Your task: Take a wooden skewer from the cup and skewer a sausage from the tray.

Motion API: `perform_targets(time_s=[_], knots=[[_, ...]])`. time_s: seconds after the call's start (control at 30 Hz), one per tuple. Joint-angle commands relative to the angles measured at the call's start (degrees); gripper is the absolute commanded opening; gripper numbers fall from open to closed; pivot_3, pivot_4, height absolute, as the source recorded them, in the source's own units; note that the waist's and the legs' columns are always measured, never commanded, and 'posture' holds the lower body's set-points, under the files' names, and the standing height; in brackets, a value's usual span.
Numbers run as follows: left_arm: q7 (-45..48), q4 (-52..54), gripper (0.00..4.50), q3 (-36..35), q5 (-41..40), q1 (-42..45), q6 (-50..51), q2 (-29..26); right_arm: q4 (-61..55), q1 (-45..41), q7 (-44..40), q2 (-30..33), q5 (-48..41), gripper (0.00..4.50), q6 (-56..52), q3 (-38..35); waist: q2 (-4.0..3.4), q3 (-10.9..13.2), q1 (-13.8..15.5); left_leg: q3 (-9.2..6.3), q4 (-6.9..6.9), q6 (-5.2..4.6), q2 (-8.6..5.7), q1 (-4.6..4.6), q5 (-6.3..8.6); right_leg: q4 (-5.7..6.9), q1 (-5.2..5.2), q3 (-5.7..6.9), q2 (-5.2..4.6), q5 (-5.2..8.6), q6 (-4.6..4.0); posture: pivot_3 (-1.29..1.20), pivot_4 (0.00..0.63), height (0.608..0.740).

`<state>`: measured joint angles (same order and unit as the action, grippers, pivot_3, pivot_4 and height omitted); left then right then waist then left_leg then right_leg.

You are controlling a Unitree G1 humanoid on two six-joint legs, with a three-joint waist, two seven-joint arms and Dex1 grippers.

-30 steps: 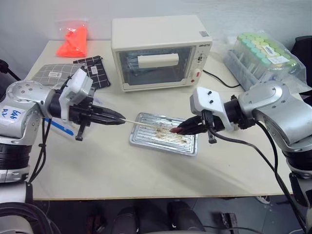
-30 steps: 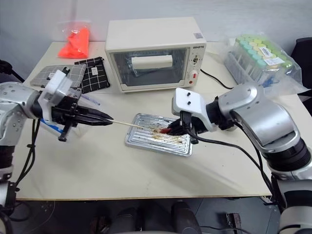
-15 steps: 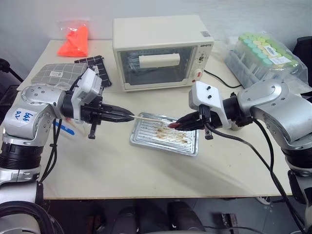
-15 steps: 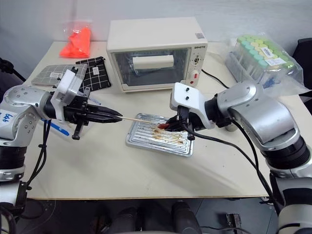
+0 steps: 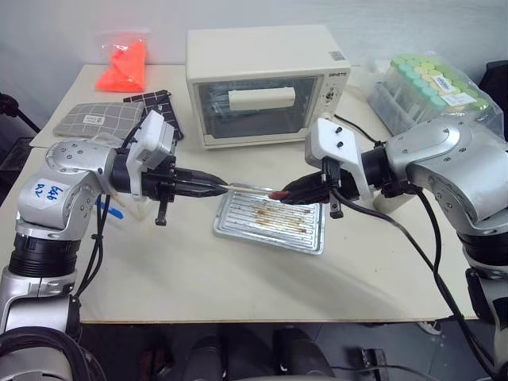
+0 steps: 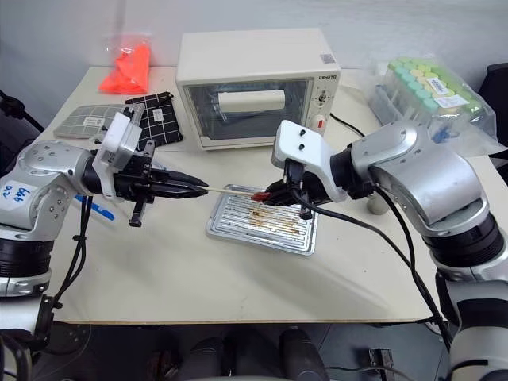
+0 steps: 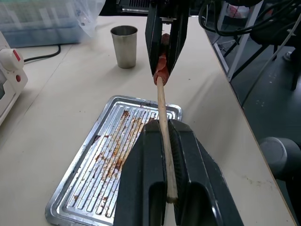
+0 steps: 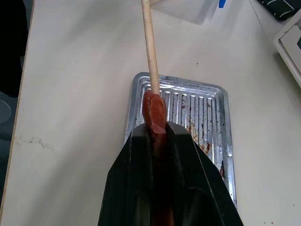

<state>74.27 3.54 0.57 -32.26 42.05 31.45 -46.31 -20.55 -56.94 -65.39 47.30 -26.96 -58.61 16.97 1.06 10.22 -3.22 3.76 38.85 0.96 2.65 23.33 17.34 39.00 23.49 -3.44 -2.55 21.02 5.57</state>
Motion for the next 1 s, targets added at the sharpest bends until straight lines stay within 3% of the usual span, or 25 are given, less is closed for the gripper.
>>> perform_targets(time_s=[0.03,0.57,0.77,1.0], knots=[[0.26,1.34,0.0,-1.0,-0.55,0.86,-0.12,-0.27,-1.11,-0.61,0.55,-0.02,-1.02,0.26,0.29,-2.4,0.0,0.0,-0.01,0.0,0.0,0.0,0.0,0.0,0.0,0.0,0.0,0.0,0.0,0.0,0.0,0.0,0.15,0.74],[-1.24,1.97,0.0,2.05,-0.22,3.78,0.42,8.12,-2.47,-4.32,2.87,-4.76,-6.56,0.26,-5.81,-4.97,0.0,0.0,-0.02,0.0,0.0,0.0,0.01,0.01,0.0,0.0,0.01,0.0,0.01,0.0,0.0,0.0,0.15,0.74],[-1.04,1.53,0.0,1.69,0.18,3.76,0.32,8.57,-2.8,-4.05,3.08,-4.9,-6.47,0.26,-6.29,-5.01,0.0,0.0,0.04,0.0,0.01,0.0,0.0,0.01,0.0,0.01,0.0,0.0,0.0,0.0,0.0,0.0,0.15,0.74],[-1.58,0.6,0.0,-0.73,0.92,2.0,0.24,6.04,-1.32,-2.87,3.3,-2.82,-3.88,1.97,-3.39,-4.4,0.0,0.0,-0.01,-0.02,0.01,0.01,0.01,0.05,0.0,0.07,0.02,0.01,0.02,0.0,0.0,0.0,0.15,0.74]])
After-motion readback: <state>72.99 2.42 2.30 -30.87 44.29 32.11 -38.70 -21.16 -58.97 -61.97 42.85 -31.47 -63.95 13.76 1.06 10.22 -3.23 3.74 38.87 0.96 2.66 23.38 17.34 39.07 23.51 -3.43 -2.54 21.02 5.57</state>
